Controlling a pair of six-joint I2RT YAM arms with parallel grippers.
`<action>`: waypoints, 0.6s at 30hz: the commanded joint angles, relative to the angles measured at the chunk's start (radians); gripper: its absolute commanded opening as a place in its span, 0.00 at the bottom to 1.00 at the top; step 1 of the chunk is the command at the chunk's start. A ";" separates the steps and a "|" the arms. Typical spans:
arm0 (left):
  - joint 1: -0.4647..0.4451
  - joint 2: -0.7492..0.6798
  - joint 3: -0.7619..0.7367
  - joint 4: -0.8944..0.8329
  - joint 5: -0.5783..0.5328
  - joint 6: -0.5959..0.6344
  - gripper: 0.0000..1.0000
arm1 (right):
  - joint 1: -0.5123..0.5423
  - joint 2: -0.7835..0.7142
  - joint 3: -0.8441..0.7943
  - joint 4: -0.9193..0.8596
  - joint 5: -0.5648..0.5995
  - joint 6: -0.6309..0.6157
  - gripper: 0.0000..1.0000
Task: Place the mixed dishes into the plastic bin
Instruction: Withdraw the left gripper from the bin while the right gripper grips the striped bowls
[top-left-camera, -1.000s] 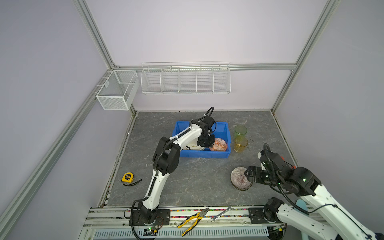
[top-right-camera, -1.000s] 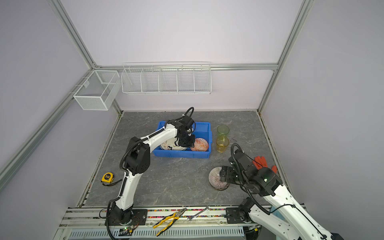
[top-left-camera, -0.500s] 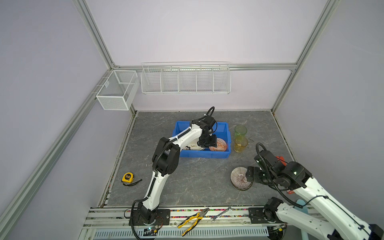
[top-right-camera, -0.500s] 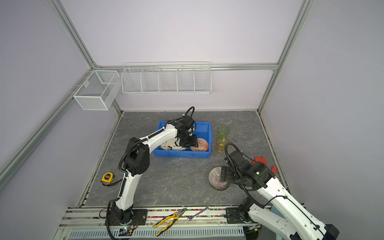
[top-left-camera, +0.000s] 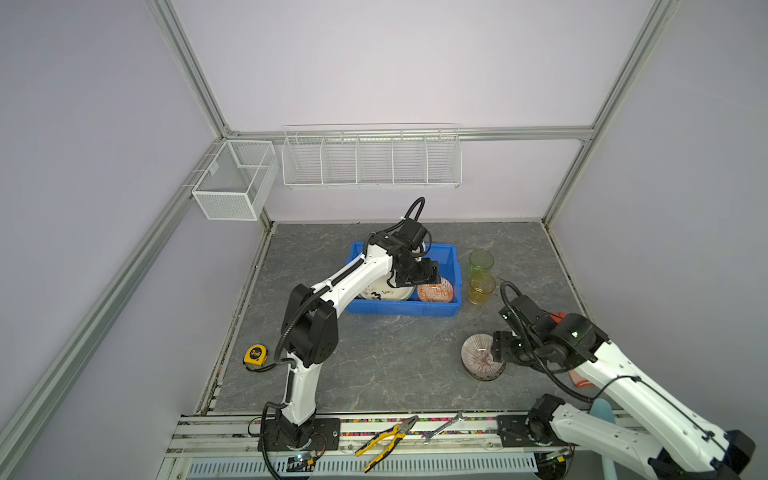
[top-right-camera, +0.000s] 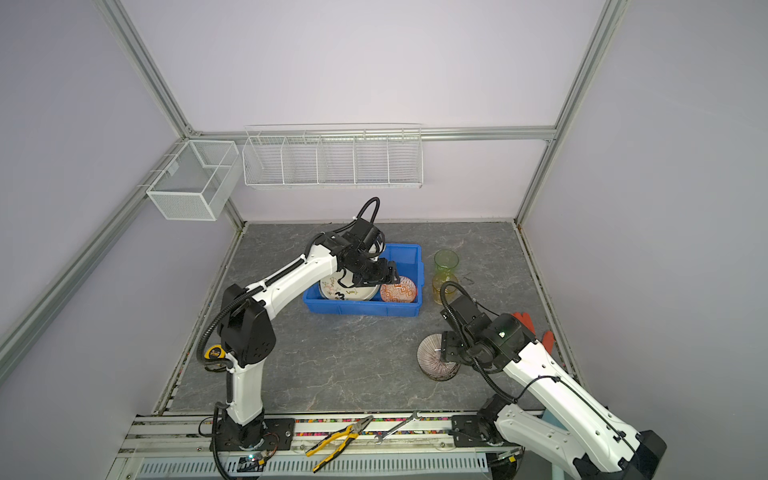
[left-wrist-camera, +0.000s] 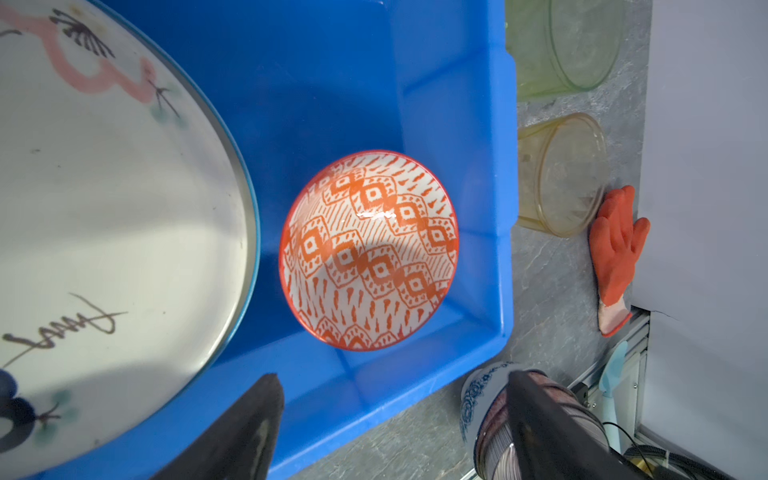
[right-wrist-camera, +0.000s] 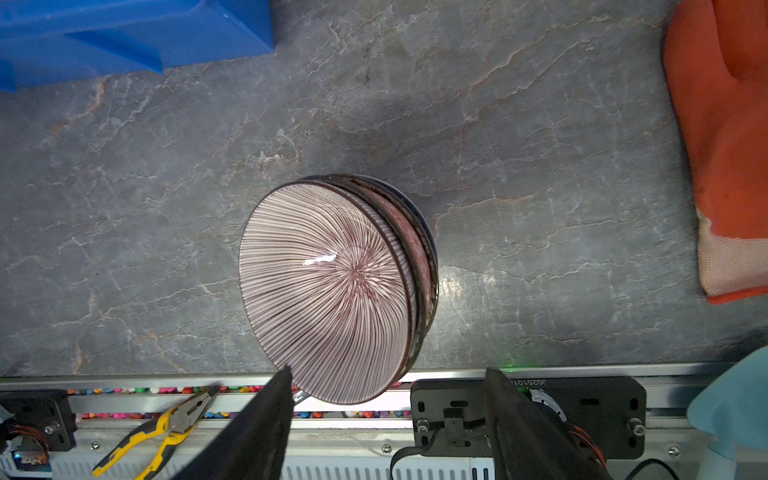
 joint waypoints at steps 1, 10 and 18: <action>-0.018 -0.086 -0.071 0.019 -0.013 -0.029 0.85 | -0.001 0.024 0.026 0.004 -0.016 -0.009 0.71; -0.055 -0.330 -0.332 0.090 -0.037 -0.099 0.86 | 0.005 0.065 0.005 0.018 -0.024 -0.011 0.63; -0.060 -0.464 -0.503 0.133 -0.044 -0.152 0.86 | 0.015 0.086 -0.001 0.045 -0.039 -0.012 0.54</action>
